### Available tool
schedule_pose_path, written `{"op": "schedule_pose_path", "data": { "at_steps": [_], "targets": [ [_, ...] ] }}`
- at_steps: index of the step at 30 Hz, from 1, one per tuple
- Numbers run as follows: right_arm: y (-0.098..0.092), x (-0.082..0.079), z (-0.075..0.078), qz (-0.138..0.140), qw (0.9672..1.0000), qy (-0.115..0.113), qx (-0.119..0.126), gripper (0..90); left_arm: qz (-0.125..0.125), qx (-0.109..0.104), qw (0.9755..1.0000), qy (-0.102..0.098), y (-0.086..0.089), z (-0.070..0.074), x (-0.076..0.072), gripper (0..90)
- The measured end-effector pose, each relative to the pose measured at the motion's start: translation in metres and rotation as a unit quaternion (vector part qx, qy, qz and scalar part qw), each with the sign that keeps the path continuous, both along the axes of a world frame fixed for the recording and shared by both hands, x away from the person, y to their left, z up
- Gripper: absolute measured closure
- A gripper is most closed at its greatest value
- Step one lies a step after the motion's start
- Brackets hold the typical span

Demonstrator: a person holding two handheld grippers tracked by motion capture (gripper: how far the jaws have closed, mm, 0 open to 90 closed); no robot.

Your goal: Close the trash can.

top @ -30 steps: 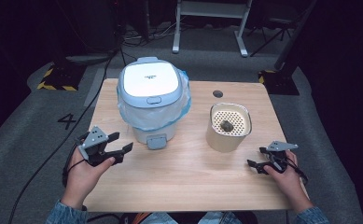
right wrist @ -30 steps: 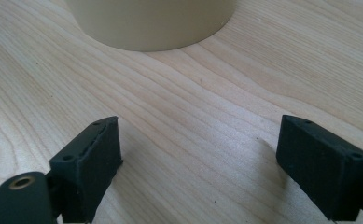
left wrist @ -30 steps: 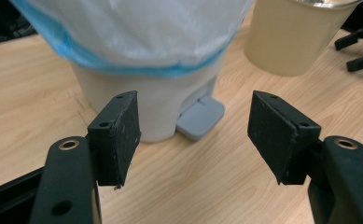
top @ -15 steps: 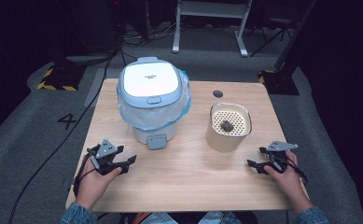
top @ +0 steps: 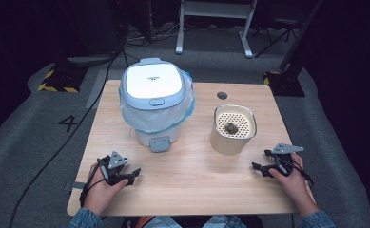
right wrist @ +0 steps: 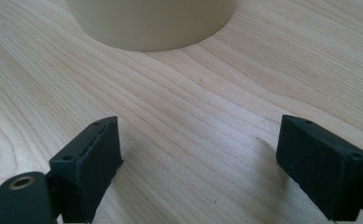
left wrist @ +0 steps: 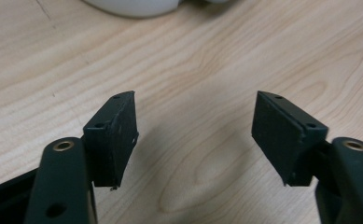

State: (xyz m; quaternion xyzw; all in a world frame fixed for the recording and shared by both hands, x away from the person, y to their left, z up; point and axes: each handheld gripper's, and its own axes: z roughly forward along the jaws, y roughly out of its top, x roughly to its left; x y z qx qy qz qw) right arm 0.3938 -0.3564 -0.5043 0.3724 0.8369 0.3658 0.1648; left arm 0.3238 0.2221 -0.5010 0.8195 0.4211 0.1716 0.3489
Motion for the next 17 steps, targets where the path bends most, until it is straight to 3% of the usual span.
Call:
{"op": "schedule_pose_path", "data": {
  "at_steps": [1, 4, 7, 12, 17],
  "targets": [
    [0.0, 0.0, 0.0, 0.0, 1.0, 0.0, 0.0, 13.8, 0.002, 0.009, 0.9999, 0.004, -0.001, -0.0016, -0.0004, 30.6],
    [0.0, 0.0, 0.0, 0.0, 1.0, 0.0, 0.0, 13.8, 0.014, 0.008, 0.9999, 0.005, -0.0022, -0.0028, -0.0003, 26.5],
    [0.0, 0.0, 0.0, 0.0, 1.0, 0.0, 0.0, 13.8, 0.039, 0.006, 0.9991, 0.017, -0.0021, -0.0036, 0.0027, 17.7],
    [0.0001, -0.0001, 0.0, 0.0, 1.0, 0.0, 0.0, 13.8, 0.025, 0.011, 0.9993, 0.024, -0.0036, -0.0043, 0.0073, 7.6],
    [0.0001, -0.0001, 0.0, 0.0, 1.0, 0.0, 0.0, 13.8, 0.027, 0.01, 0.9993, 0.023, -0.0037, -0.0045, 0.0068, 7.4]
  ]
}}
